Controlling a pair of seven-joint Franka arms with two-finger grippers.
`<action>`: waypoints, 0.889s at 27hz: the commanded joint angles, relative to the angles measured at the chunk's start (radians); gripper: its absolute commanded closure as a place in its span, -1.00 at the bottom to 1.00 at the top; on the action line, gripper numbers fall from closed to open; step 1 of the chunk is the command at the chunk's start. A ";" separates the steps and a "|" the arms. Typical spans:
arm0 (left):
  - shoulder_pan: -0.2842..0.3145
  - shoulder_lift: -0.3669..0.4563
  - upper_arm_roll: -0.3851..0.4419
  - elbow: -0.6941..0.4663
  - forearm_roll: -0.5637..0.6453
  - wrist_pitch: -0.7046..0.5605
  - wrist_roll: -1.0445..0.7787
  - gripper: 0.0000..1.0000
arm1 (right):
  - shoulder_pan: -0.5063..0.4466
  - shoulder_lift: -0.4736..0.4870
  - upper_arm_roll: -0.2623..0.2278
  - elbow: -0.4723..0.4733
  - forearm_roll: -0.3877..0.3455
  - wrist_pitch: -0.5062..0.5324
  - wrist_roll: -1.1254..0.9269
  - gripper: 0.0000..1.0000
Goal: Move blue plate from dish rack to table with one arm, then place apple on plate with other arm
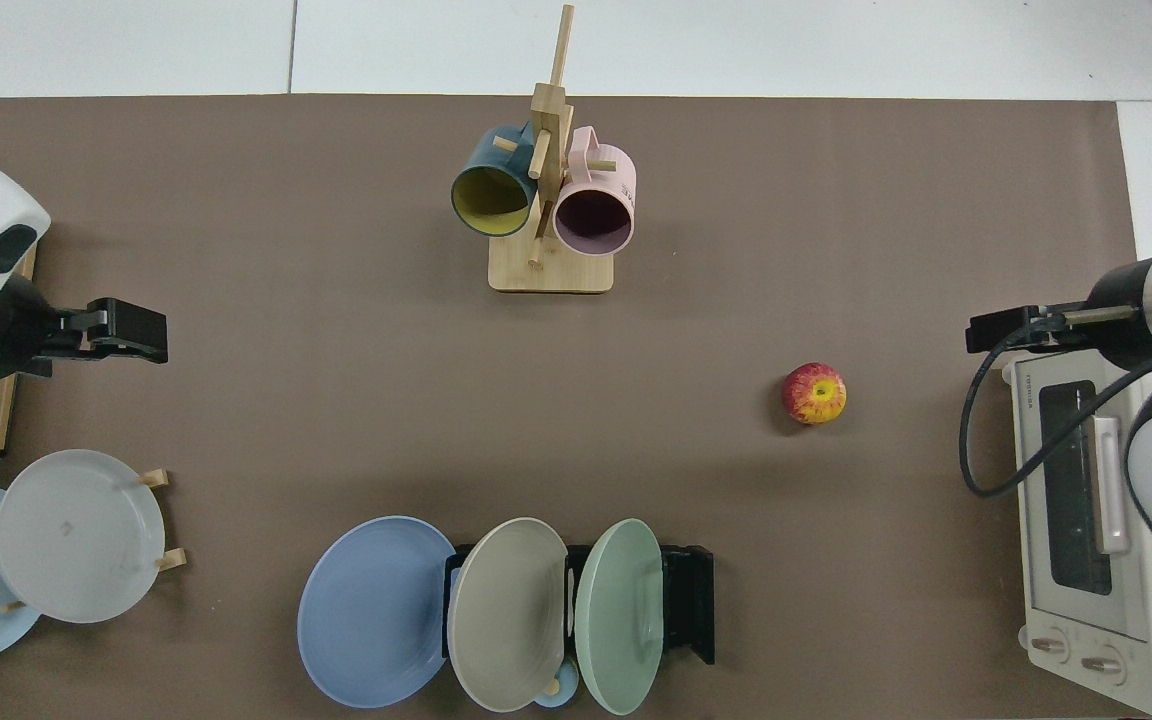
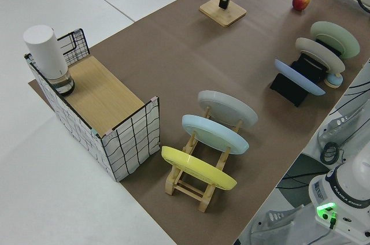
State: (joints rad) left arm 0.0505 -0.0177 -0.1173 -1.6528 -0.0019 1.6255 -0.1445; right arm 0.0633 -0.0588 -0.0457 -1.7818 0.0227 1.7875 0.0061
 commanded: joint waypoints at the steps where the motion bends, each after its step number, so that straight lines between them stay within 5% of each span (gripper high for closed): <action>1: -0.008 0.005 0.008 0.008 -0.006 0.005 0.014 -1.00 | 0.000 -0.010 0.001 -0.019 0.005 0.023 0.015 -1.00; 24: -0.021 -0.011 -0.004 -0.038 -0.004 0.001 0.006 -1.00 | 0.000 -0.010 0.001 -0.019 0.003 0.023 0.015 -1.00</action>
State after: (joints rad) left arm 0.0481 -0.0150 -0.1178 -1.6573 -0.0019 1.6243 -0.1433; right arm 0.0633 -0.0588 -0.0457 -1.7818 0.0227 1.7875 0.0061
